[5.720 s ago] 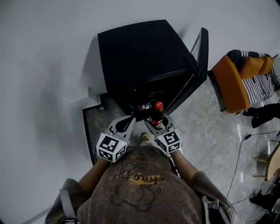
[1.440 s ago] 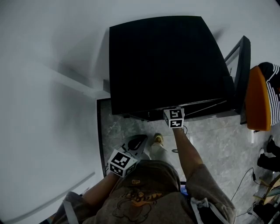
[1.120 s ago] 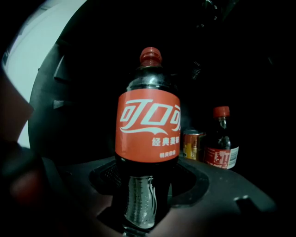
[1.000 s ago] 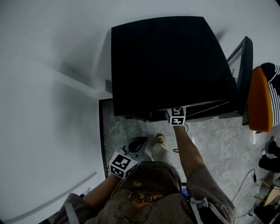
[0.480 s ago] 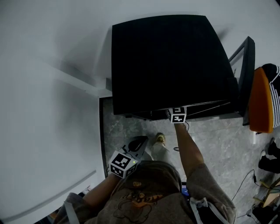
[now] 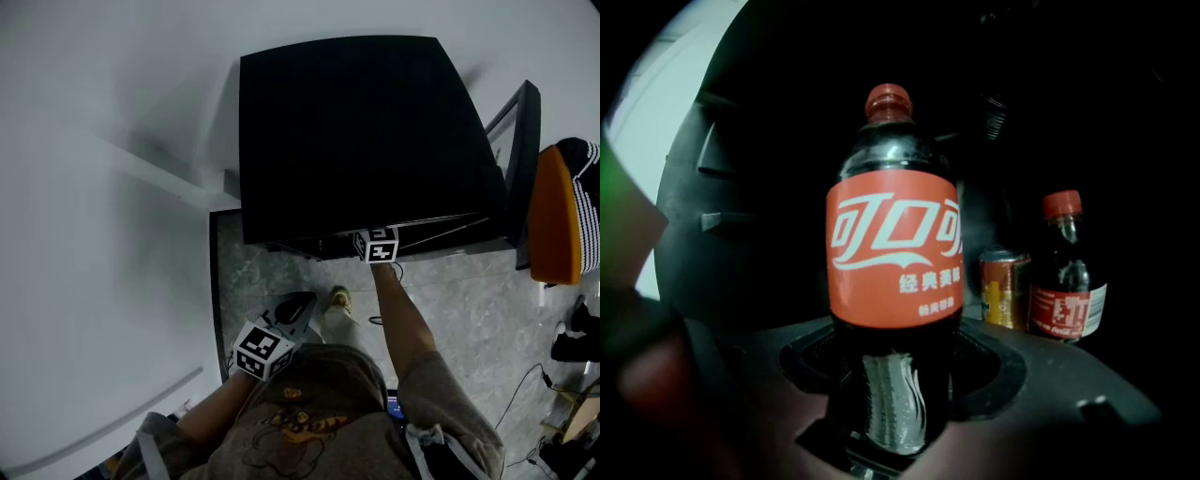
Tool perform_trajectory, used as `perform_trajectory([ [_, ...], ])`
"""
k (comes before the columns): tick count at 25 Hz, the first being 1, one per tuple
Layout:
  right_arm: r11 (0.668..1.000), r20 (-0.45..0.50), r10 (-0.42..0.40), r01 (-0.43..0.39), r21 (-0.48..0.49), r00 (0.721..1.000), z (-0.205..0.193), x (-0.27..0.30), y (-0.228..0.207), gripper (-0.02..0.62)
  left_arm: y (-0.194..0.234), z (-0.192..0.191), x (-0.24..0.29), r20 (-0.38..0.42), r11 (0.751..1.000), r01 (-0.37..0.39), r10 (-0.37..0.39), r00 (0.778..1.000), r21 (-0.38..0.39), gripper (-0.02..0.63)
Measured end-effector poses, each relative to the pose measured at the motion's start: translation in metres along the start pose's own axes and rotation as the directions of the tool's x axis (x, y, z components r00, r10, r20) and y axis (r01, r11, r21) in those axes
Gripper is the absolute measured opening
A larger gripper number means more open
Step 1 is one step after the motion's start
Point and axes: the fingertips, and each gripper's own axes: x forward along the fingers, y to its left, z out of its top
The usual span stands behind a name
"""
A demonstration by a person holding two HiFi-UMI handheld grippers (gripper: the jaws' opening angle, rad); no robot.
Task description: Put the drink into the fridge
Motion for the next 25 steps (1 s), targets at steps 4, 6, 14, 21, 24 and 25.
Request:
perform_trajectory([
  [4, 0.999, -0.029, 0.039, -0.039, 0.004, 0.999, -0.006, -0.001, 0.010, 0.290, 0.002, -0.001, -0.002, 0.000, 1.000, 0.003, -0.003, 1.000, -0.010, 0.005],
  [6, 0.999, -0.035, 0.036, -0.037, -0.022, 0.999, -0.004, -0.002, 0.012, 0.290, 0.002, -0.001, -0.002, 0.002, 1.000, 0.004, -0.004, 1.000, -0.011, 0.005],
  [14, 0.999, -0.056, 0.011, -0.014, -0.042, 0.998, -0.005, -0.004, 0.014, 0.290, 0.001, -0.004, -0.008, 0.004, 1.000, 0.006, -0.006, 1.000, -0.009, 0.005],
  [21, 0.999, -0.023, -0.012, 0.011, -0.047, 1.000, 0.003, -0.012, 0.014, 0.291, 0.002, -0.005, -0.012, 0.012, 1.000, 0.009, -0.008, 1.000, -0.016, 0.005],
  [24, 0.999, -0.034, -0.018, 0.016, -0.044, 0.999, 0.001, -0.020, 0.012, 0.291, 0.000, -0.004, -0.011, 0.018, 1.000, 0.017, -0.016, 1.000, -0.018, 0.005],
  [25, 0.999, -0.035, -0.015, 0.014, -0.042, 0.999, 0.001, -0.024, 0.013, 0.291, -0.001, -0.004, -0.011, 0.019, 1.000, 0.020, -0.020, 1.000, -0.018, 0.005],
])
